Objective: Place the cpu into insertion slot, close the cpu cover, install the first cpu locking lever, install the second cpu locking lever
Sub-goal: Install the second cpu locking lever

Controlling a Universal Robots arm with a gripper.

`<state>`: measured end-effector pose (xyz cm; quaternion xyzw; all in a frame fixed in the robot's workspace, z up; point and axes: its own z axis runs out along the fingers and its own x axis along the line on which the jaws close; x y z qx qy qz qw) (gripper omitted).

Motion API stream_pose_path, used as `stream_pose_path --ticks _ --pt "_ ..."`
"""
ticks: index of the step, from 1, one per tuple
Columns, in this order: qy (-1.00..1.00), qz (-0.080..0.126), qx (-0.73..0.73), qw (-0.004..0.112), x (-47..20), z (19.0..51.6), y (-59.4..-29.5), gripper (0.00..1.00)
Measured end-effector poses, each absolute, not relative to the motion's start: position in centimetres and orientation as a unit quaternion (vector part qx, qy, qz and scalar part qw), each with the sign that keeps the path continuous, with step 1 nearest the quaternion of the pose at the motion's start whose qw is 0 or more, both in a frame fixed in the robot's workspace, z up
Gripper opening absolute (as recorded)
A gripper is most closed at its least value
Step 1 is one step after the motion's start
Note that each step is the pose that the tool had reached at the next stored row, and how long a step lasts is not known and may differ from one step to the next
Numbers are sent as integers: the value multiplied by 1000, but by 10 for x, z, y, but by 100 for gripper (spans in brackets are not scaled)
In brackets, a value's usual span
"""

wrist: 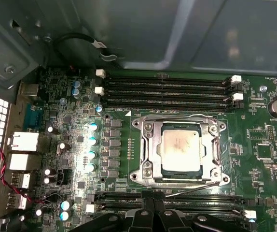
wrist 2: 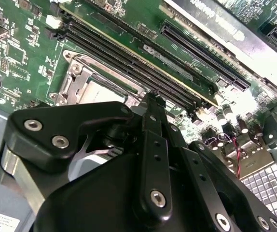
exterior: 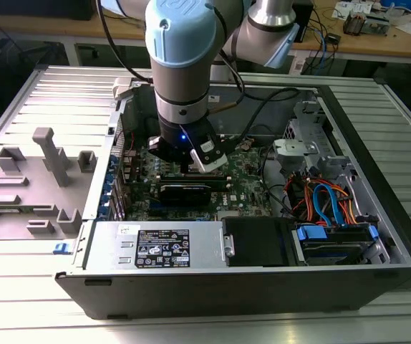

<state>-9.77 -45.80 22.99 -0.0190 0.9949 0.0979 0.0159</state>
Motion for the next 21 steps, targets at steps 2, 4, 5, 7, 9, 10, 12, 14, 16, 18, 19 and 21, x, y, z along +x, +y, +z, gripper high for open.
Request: stream_pose_path --ticks 2,4,5,7,9,10,12,14,16,18,19,21 --pt "995 98 -19 16 -100 229 -458 11" --pt "995 98 -19 16 -100 227 -458 11" --pt "995 98 -19 16 -100 225 -457 11" --pt "995 98 -19 16 -100 223 -457 11" --pt "995 98 -19 16 -101 222 -457 11" --pt "995 98 -19 16 -102 221 -457 11" --pt "995 98 -19 16 -102 220 -456 11" --pt "995 98 -19 16 -103 217 -455 11" --pt "995 98 -19 16 -103 215 -454 11" --pt "995 98 -19 16 -105 212 -453 11" --pt "995 98 -19 16 -106 211 -452 11" --pt "995 98 -19 16 -107 209 -450 11"
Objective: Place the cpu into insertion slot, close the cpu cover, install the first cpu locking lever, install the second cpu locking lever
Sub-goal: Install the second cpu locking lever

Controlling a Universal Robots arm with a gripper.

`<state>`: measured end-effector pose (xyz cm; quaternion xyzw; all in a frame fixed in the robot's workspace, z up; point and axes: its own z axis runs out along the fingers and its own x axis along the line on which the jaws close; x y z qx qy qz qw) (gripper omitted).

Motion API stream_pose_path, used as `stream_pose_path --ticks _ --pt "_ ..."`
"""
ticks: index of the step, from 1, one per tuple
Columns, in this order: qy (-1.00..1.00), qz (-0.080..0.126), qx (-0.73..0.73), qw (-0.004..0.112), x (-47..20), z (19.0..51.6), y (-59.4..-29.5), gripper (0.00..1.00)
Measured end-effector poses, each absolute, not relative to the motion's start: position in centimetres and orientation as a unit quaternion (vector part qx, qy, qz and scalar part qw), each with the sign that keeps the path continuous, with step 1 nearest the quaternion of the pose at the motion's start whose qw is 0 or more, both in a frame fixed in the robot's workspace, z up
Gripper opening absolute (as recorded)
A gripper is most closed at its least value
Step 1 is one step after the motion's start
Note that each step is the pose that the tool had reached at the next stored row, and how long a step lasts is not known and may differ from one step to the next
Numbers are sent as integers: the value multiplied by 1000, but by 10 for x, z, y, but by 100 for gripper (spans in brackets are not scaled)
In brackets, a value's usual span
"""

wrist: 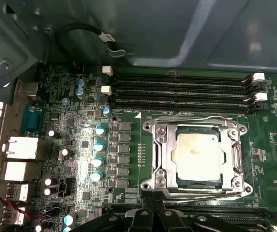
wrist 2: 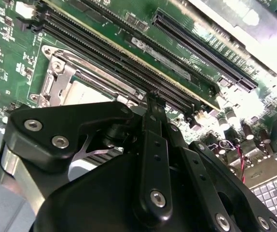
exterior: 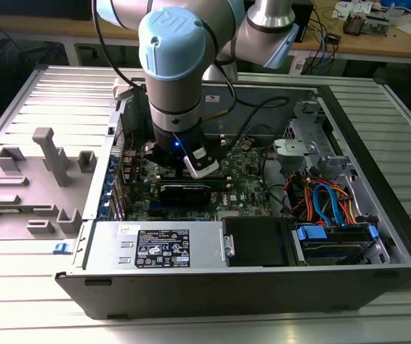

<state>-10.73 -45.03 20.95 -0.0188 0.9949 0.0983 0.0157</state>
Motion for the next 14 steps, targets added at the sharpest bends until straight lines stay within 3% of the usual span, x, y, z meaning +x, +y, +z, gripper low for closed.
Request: stream_pose_path --ticks 14 --pt "995 98 -18 16 -110 200 -445 11"
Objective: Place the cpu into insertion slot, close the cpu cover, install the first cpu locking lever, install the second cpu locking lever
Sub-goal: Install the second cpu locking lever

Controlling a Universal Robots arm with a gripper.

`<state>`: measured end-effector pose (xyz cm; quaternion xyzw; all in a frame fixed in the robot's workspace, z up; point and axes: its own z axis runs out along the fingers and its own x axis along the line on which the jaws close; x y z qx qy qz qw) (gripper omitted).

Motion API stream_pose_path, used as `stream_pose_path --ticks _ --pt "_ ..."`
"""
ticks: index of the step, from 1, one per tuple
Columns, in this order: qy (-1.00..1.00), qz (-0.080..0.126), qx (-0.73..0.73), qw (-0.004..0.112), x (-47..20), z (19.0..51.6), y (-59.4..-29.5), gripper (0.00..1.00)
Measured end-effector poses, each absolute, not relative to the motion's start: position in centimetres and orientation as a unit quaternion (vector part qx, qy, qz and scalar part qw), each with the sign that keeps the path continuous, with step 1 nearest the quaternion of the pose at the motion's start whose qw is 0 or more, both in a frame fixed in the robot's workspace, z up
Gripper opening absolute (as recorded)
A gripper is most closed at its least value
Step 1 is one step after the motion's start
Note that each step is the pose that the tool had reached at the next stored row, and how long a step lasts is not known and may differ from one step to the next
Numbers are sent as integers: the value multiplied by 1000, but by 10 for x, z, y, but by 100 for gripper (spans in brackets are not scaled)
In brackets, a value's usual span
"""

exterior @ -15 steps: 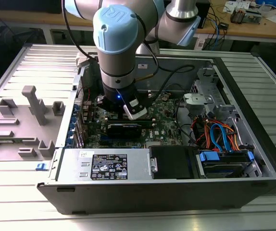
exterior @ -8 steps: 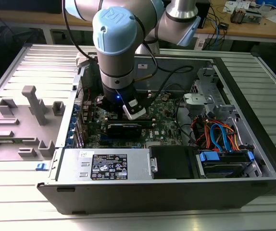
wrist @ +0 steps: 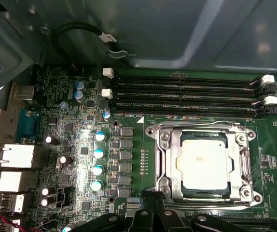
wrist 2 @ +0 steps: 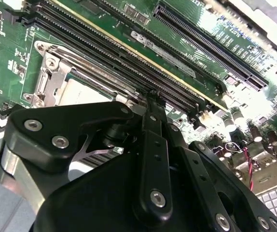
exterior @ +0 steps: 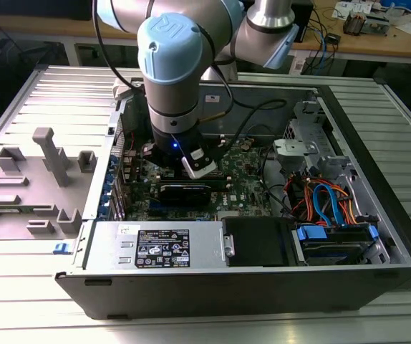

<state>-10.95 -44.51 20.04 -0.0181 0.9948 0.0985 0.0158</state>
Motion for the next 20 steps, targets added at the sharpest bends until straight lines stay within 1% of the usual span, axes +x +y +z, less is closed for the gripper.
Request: stream_pose_path --ticks 8,9,12,20 --pt "995 94 -18 16 -110 200 -444 11" --pt "996 89 -18 15 -110 200 -444 11" --pt "996 86 -18 15 -110 206 -443 11" --pt "996 85 -18 15 -110 220 -441 11"
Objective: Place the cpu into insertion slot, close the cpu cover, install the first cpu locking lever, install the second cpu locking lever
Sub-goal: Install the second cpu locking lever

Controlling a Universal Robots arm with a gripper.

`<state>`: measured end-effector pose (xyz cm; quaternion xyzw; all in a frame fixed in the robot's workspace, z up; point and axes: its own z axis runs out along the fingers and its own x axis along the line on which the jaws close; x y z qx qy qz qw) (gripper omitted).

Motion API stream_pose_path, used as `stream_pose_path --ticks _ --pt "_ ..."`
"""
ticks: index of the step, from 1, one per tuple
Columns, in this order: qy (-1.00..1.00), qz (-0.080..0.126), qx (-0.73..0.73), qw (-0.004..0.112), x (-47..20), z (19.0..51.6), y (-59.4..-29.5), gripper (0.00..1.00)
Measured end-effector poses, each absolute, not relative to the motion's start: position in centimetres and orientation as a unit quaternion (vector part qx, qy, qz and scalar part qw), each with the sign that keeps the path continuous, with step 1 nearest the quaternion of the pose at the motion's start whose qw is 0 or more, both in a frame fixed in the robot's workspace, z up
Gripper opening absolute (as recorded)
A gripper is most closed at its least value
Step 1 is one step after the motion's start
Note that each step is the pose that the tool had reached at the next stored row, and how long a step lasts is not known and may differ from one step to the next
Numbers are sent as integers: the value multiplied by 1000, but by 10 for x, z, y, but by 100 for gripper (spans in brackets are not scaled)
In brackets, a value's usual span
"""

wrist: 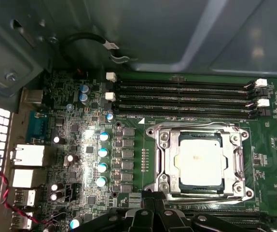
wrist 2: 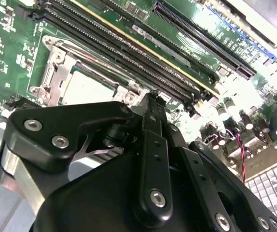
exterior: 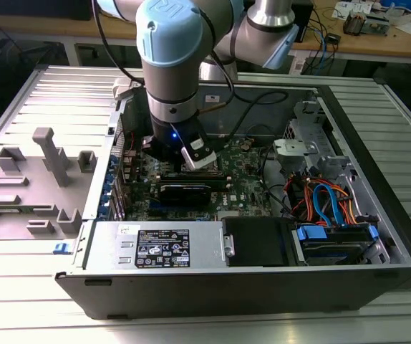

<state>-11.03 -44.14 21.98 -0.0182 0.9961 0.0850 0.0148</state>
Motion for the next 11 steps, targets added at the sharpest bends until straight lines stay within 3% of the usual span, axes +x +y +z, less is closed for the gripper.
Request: stream_pose_path --ticks 11 --pt "996 85 -18 15 -110 231 -441 11"
